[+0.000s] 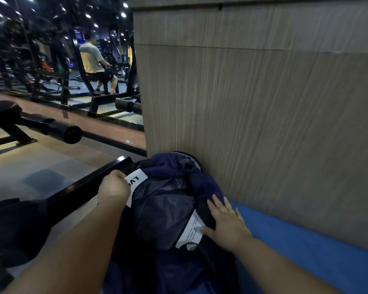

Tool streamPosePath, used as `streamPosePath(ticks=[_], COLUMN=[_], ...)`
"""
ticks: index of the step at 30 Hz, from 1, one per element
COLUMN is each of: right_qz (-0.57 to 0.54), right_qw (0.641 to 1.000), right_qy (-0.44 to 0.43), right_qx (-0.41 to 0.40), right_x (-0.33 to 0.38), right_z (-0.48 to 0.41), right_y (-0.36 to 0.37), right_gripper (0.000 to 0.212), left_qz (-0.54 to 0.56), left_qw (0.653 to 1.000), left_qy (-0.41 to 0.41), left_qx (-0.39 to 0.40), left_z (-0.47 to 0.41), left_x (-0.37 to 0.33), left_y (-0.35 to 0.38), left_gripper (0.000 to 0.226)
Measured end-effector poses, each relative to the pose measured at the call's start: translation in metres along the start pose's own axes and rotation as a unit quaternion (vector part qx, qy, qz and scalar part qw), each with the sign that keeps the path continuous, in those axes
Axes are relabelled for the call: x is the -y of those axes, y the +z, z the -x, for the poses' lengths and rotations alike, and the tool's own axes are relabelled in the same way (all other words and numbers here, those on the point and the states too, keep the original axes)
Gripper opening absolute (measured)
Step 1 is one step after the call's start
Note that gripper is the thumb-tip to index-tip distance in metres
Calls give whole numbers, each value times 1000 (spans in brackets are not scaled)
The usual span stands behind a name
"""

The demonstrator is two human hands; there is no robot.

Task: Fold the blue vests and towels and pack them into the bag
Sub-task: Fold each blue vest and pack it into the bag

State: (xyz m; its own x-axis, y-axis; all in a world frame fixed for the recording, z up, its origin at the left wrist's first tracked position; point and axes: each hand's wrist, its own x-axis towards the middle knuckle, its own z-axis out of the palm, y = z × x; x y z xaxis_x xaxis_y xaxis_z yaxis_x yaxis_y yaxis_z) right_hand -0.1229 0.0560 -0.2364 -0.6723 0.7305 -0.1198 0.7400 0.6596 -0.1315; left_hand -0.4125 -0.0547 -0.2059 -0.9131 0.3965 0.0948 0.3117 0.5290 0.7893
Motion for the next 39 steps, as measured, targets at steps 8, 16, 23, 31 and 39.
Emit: streamPosePath(ticks=[8, 16, 23, 31, 39], right_qz=[-91, -102, -109, -79, -2], right_qw=[995, 993, 986, 960, 908], right_qy=[-6, 45, 115, 249, 332], right_qx=[-34, -26, -53, -102, -256], right_x=[8, -17, -72, -169, -241], right_z=[29, 68, 139, 239, 347], right_y=[4, -10, -33, -54, -72], right_gripper=[113, 82, 98, 58, 42], left_qz=[-85, -66, -39, -19, 11], left_qw=[984, 956, 913, 866, 811], left_qy=[154, 282, 348, 367, 385], left_qx=[-13, 48, 208, 340, 439], left_z=[56, 132, 217, 354, 474], left_x=[-46, -107, -171, -228, -257], left_y=[9, 47, 102, 147, 169], left_gripper=[30, 36, 33, 37, 33])
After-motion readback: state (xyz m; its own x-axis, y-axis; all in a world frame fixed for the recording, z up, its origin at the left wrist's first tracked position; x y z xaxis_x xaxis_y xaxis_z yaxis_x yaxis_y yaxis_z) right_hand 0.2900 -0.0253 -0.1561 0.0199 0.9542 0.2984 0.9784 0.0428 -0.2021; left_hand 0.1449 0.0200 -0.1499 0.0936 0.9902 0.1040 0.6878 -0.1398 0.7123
